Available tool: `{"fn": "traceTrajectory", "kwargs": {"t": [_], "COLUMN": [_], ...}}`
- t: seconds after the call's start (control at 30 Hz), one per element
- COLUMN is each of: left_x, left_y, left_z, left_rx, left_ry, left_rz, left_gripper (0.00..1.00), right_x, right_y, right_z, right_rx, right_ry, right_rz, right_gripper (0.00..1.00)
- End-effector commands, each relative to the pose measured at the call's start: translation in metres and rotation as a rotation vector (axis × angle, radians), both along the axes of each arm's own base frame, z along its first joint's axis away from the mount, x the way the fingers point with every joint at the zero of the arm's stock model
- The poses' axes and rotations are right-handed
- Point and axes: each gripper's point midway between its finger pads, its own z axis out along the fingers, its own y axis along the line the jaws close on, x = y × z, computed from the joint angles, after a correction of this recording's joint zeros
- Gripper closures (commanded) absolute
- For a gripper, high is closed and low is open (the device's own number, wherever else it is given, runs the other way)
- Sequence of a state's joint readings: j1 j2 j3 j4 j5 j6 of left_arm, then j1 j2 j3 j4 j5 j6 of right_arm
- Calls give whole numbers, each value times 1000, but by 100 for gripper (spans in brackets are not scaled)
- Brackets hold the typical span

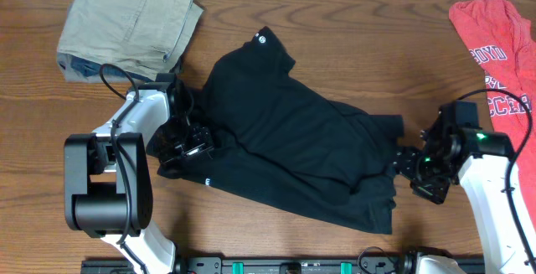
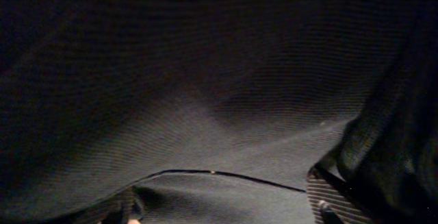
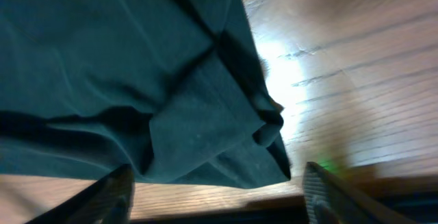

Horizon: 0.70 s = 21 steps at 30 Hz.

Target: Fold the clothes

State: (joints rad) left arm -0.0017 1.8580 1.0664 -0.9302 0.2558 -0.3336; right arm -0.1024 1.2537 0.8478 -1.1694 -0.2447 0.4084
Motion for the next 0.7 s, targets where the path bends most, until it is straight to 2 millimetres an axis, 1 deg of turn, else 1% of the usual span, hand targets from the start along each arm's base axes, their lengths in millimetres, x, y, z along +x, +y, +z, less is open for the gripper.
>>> {"fn": "traceTrajectory", "kwargs": {"t": [0.0, 0.1, 0.23, 0.33, 0.43, 0.47, 0.67], "left_x": [-6, -6, -6, -6, -6, -6, -6], "left_y": [8, 8, 8, 8, 8, 8, 8], "left_z": [-7, -7, -7, -7, -7, -7, -7], "left_rx": [32, 32, 32, 32, 32, 32, 32], "left_ry": [23, 23, 23, 23, 23, 23, 23], "left_rz": [-26, -26, -26, -26, -26, -26, -26], "left_gripper": [15, 14, 13, 13, 13, 13, 13], "right_x": [-9, -20, -32, -30, -24, -22, -20], "right_y": [10, 17, 21, 26, 28, 28, 28], "right_z": [-11, -25, -42, -45, -45, -45, -48], "right_rx": [9, 10, 13, 42, 53, 53, 52], "right_ry": [41, 73, 106, 90, 65, 56, 41], "right_rz": [12, 22, 8, 7, 8, 8, 10], "right_gripper": [14, 11, 12, 17, 29, 31, 32]}}
